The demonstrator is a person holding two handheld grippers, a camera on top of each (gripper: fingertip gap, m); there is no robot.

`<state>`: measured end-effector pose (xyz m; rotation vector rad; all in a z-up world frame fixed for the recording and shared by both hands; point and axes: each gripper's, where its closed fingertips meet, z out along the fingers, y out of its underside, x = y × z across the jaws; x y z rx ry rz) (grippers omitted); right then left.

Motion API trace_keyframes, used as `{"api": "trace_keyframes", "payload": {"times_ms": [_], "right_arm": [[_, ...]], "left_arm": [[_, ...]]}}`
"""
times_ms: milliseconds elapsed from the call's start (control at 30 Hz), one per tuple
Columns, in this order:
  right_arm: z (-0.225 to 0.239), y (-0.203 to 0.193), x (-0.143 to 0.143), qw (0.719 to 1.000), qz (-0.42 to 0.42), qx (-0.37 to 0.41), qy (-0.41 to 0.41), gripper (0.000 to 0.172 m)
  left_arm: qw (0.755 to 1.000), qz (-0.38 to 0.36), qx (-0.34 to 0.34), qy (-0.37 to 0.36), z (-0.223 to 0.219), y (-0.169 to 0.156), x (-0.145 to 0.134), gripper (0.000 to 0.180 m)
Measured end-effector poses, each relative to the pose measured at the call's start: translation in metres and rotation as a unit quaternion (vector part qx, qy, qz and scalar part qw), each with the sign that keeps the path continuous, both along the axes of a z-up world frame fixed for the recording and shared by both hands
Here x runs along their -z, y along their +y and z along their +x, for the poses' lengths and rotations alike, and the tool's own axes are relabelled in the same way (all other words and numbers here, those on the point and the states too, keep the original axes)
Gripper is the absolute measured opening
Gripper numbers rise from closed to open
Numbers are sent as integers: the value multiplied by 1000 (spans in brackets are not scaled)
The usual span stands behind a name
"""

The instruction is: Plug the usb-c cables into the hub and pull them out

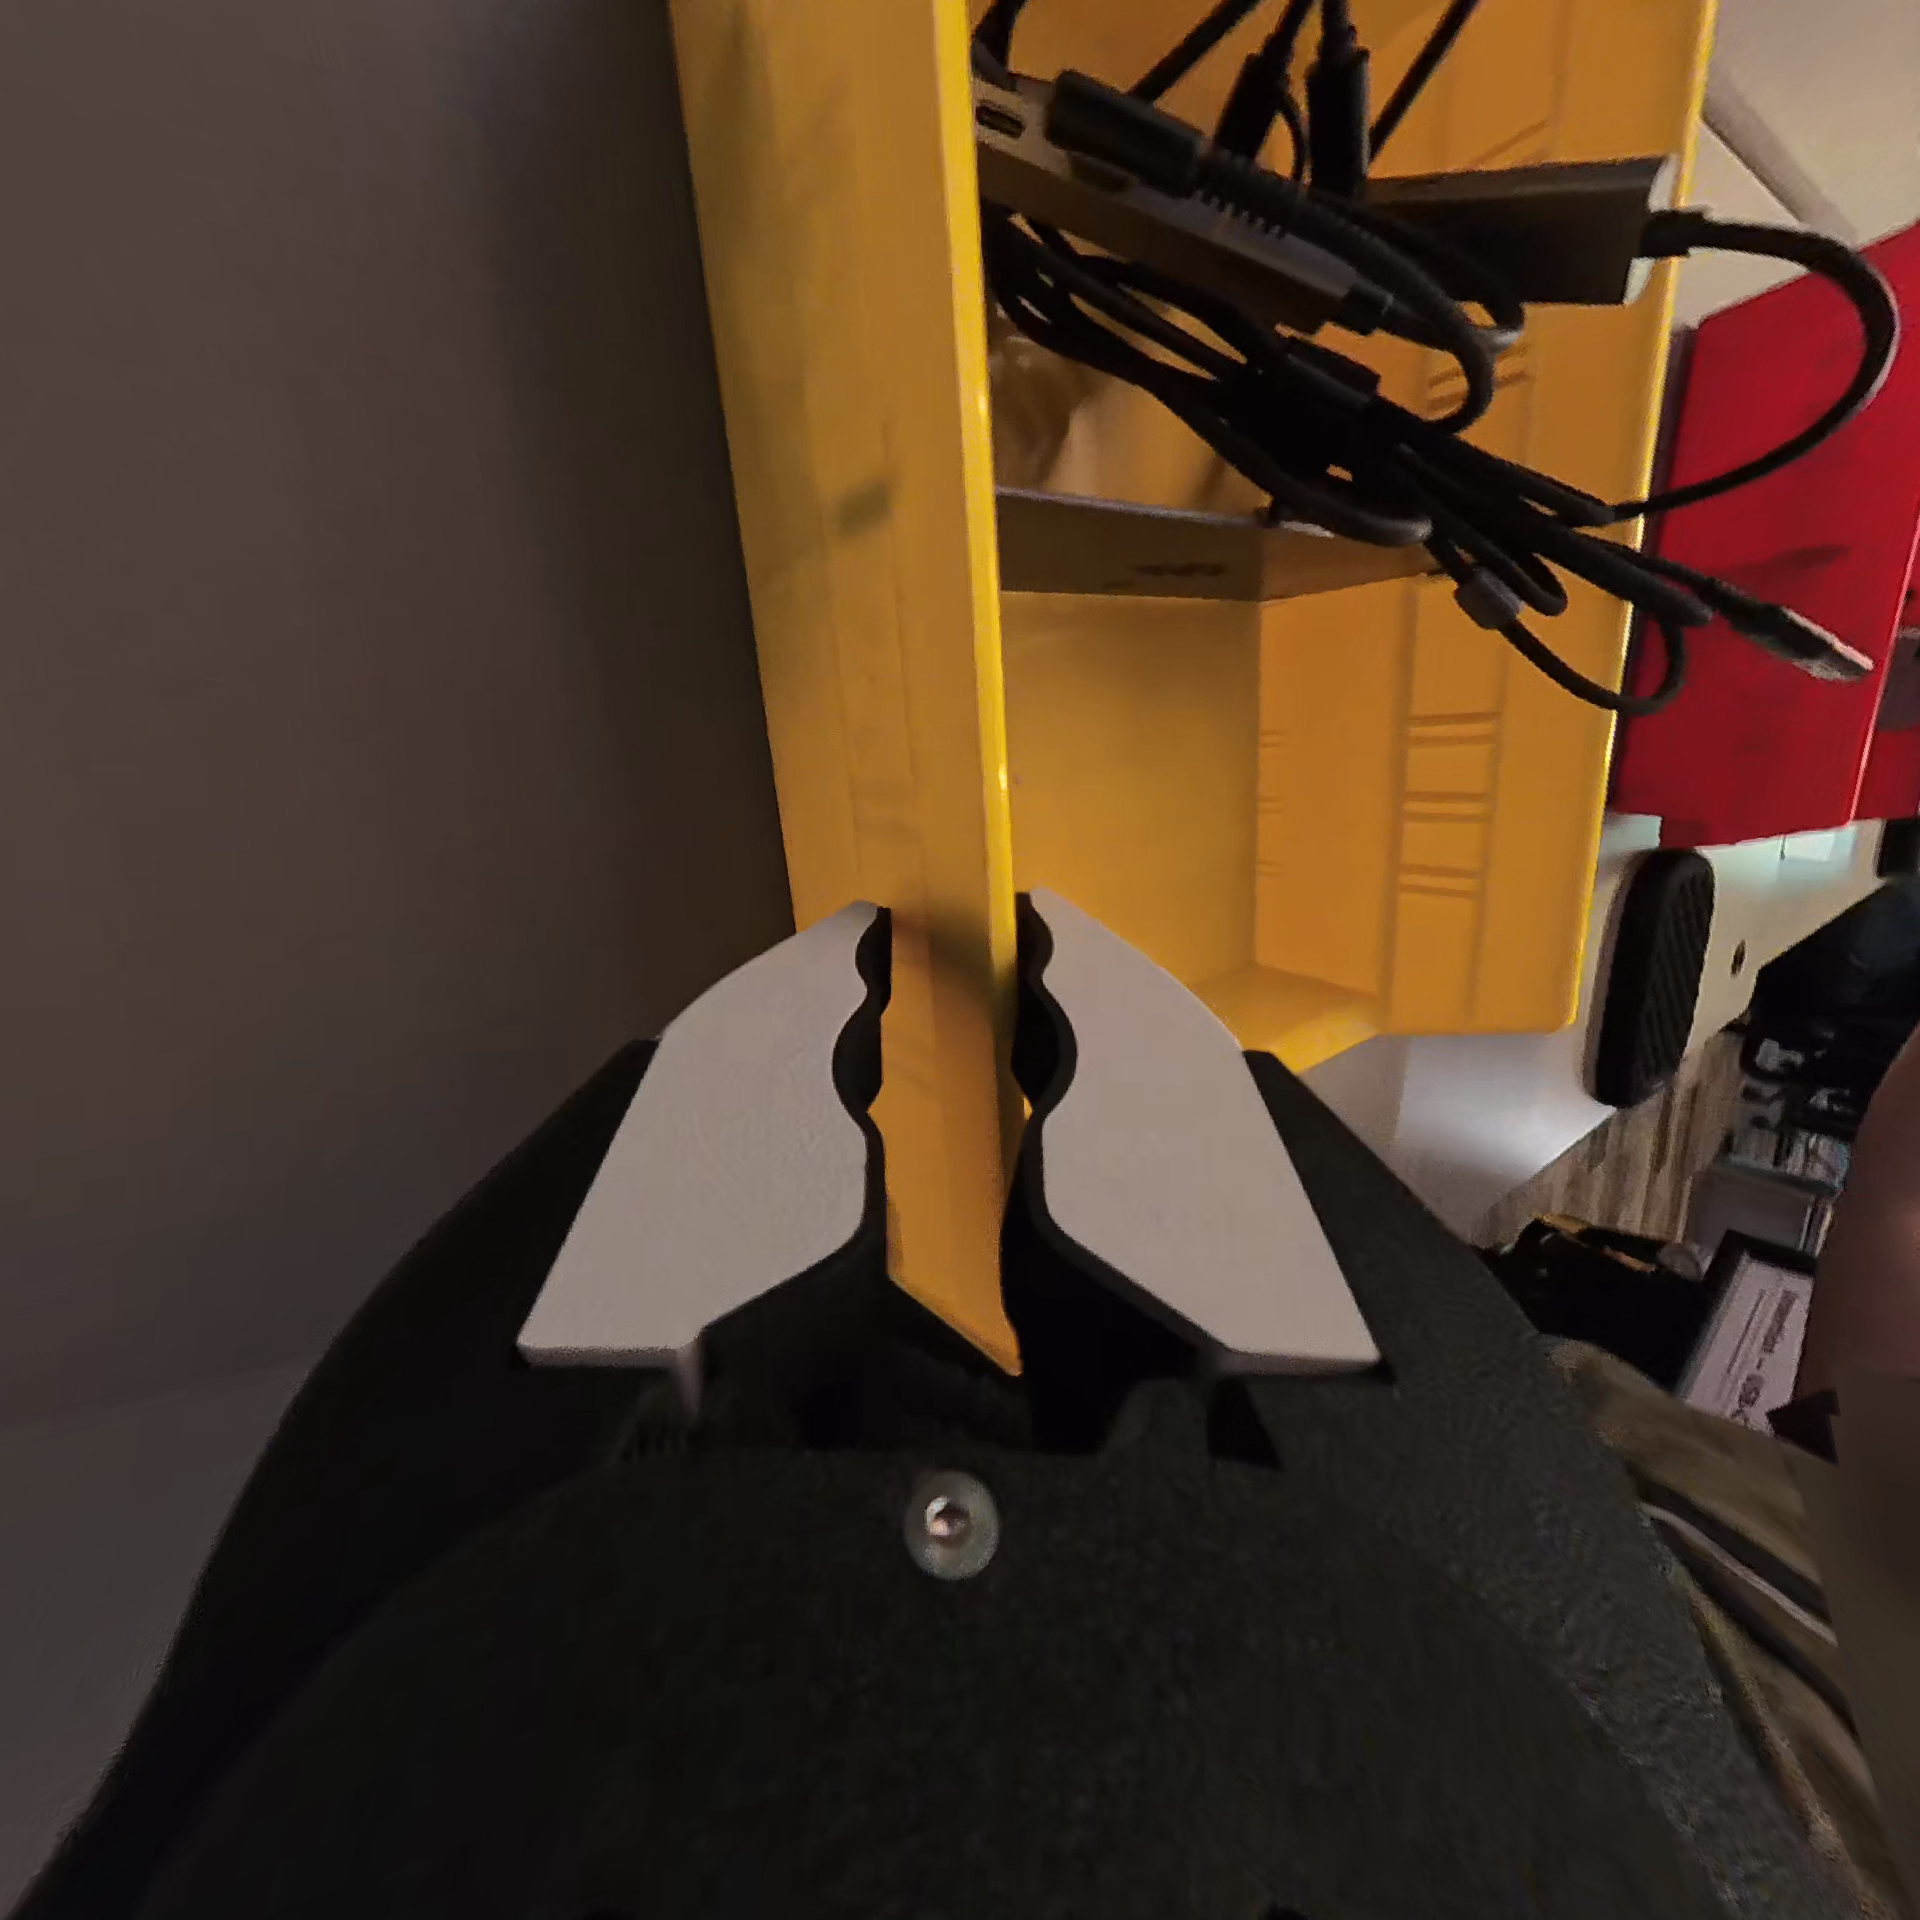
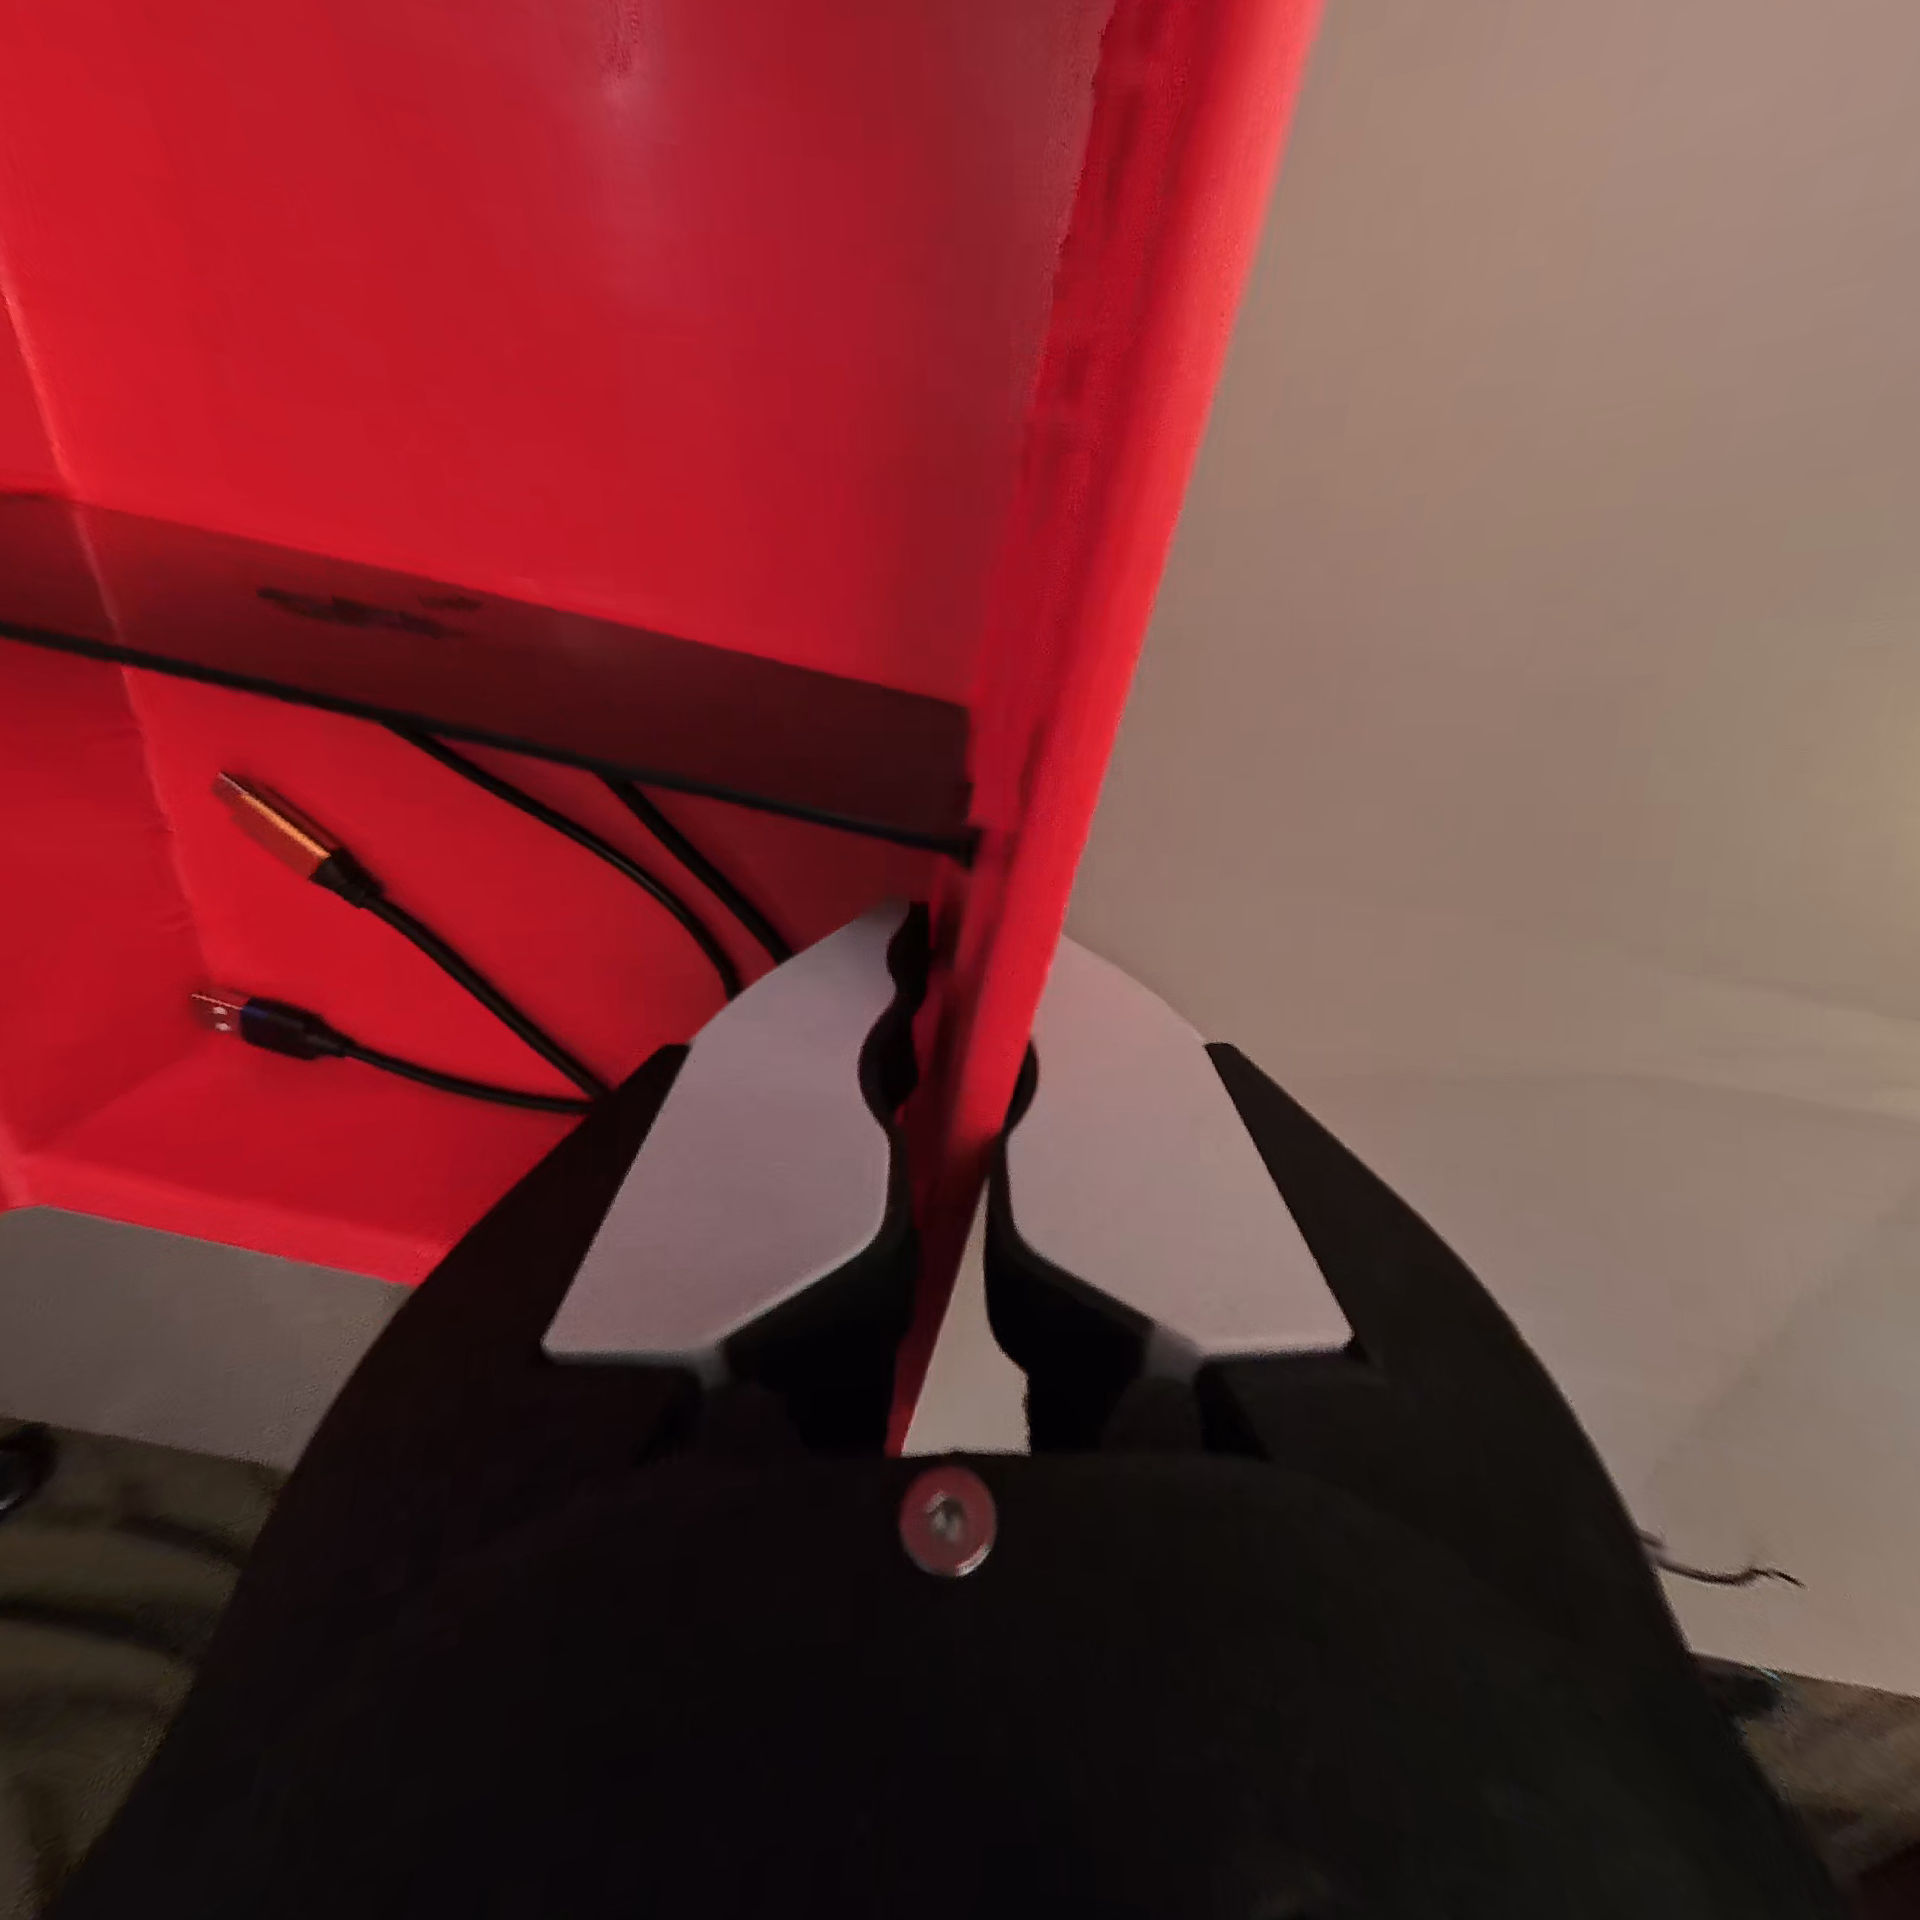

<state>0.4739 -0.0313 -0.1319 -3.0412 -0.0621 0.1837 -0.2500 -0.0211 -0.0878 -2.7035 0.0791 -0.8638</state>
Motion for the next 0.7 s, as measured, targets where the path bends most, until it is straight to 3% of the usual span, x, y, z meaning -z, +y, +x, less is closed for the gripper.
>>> {"api": "trace_keyframes", "payload": {"times_ms": [167, 300, 400, 500, 600, 700], "right_arm": [[8, 4, -2, 996, 32, -45, -73, 23], [11, 10, -17, 987, 82, -68, -124, 26], [13, 18, -43, 973, 146, -79, -163, 28], [6, 30, -83, 952, 236, -87, -175, 31], [-18, 42, -126, 928, 332, -91, -142, 34], [-54, 50, -167, 904, 409, -97, -81, 35]], "left_arm": [[997, 68, 43, 8, -2, 5, -11, 21], [978, 164, 85, 102, -12, 16, -25, 25], [934, 251, 138, 215, -18, 30, -39, 34], [888, 314, 195, 272, -5, 44, -51, 40], [852, 339, 276, 289, 18, 60, -55, 41], [796, 349, 370, 329, 38, 80, -49, 42]]}}
